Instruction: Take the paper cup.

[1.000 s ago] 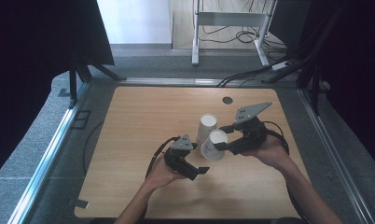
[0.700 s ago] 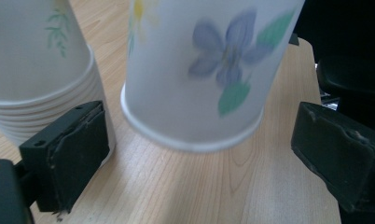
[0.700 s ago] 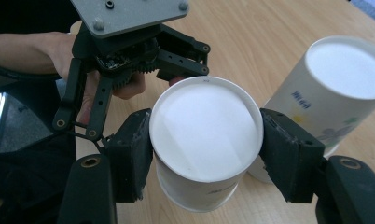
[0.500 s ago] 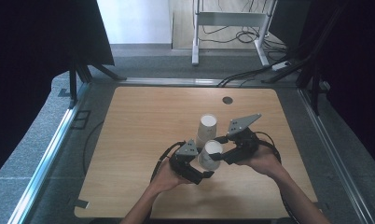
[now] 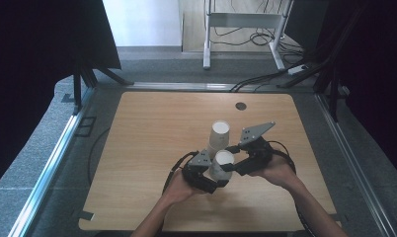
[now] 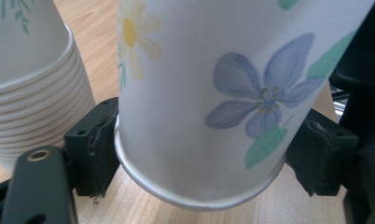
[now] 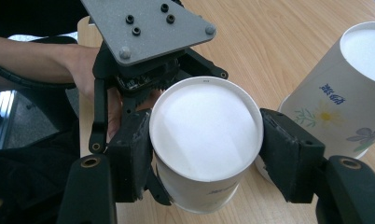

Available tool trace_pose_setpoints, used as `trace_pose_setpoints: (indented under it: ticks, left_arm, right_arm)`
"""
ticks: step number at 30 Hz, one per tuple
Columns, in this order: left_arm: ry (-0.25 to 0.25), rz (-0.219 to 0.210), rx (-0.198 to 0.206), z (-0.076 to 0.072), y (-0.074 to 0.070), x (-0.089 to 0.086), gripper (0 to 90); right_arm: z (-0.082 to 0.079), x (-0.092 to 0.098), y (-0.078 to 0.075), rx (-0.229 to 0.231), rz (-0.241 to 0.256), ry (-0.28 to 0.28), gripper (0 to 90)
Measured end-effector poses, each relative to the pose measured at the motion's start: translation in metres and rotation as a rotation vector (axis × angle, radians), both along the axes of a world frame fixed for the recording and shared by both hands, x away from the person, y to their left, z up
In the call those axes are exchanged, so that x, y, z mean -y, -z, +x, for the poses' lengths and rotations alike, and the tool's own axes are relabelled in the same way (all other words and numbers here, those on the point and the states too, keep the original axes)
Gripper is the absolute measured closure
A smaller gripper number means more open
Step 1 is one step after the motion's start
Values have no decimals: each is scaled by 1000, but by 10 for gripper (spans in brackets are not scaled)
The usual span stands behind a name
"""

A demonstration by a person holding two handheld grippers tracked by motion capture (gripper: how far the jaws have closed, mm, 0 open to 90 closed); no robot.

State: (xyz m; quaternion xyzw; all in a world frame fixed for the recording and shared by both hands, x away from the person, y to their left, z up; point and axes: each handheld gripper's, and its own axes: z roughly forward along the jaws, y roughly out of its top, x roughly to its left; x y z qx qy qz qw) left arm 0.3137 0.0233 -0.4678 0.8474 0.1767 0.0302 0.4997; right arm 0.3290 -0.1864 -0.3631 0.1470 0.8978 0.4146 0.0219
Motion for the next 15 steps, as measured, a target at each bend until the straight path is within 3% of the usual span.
trace_pose_setpoints:
  ticks: [8, 15]
  left_arm:
    - [3, 0, 2, 1, 0, -2, 301]
    - [-3, 50, 7, 1, -2, -3, 335]
  right_arm:
    - [1, 1, 1, 0, -4, 1, 370]
    - [2, -1, 2, -1, -10, -7, 346]
